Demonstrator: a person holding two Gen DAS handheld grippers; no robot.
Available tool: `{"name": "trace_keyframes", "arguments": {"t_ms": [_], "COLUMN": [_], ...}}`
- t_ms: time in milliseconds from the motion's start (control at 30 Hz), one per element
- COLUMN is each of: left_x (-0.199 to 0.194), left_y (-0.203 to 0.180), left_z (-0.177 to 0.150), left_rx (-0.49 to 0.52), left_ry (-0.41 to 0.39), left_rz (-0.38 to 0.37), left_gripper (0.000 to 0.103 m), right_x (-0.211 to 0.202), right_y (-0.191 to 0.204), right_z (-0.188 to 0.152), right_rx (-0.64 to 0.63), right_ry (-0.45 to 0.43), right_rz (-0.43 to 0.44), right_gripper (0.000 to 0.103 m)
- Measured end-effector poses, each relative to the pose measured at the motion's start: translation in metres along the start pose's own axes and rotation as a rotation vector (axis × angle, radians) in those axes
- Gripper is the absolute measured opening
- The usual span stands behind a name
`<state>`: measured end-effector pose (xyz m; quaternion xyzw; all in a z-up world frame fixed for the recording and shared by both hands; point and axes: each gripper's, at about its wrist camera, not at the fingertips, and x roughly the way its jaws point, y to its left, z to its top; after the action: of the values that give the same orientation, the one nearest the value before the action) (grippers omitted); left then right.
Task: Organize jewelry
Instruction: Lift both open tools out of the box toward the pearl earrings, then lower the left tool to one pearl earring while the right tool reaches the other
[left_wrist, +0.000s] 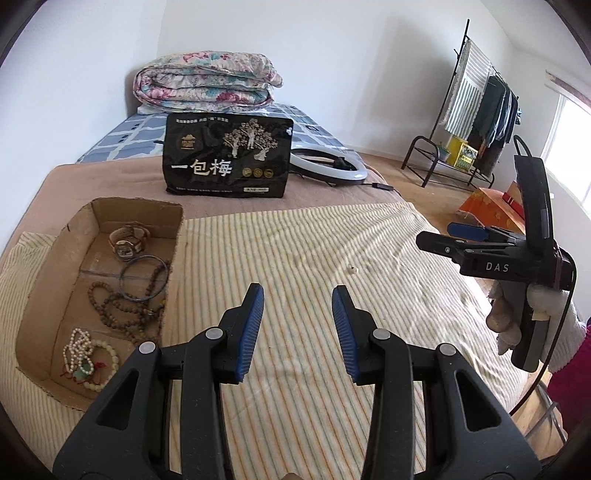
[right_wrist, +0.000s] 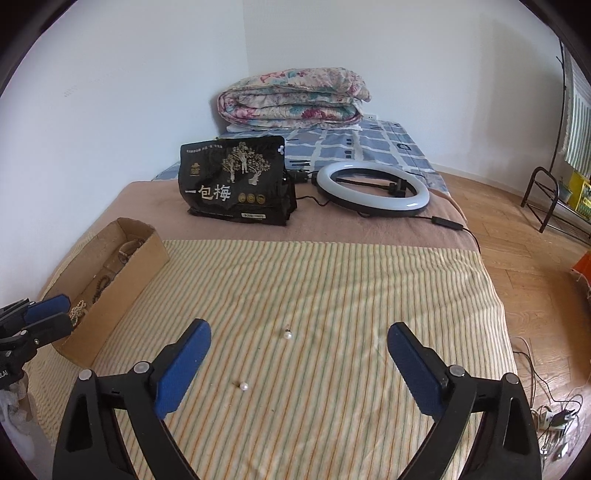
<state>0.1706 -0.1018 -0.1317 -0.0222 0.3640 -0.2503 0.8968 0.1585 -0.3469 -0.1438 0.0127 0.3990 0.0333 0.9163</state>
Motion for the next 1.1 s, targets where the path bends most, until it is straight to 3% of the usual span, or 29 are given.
{"name": "trace_keyframes", "arguments": {"t_ms": [567,700,900,1000,1100], "left_x": [0.095,0.113,0.133,0.142,0.149], "left_y": [-0.067,-0.076,-0.083,-0.082,-0.079], "left_z": [-0.027,-0.03,-0.035,-0.038,-0.04], "left_rx": [0.109,0.138,0.174,0.174,0.167], "left_ry": [0.162,0.184,0.195,0.21,0.216], "left_rz": [-0.104,-0.106,-0.086,-0.071,-0.056], "left_gripper": [0.038,0.025,0.025,0.017,0.017], "right_x": [0.046,0.06,0.079,0.088,0.096], "right_y": [-0.042,-0.042,-0.038,-0.036,-0.032], "right_z": [-0.019,-0.02,-0.022,-0.024,-0.025], "right_rx": [0.063,0.057,0.04,0.038,0.035], "right_ry": [0.056,0.075,0.102,0.114,0.128], "right_rz": [0.099,0.13,0.161,0.175,0.192], "right_gripper": [0.075,0.069,0.06,0.057,0.053]}}
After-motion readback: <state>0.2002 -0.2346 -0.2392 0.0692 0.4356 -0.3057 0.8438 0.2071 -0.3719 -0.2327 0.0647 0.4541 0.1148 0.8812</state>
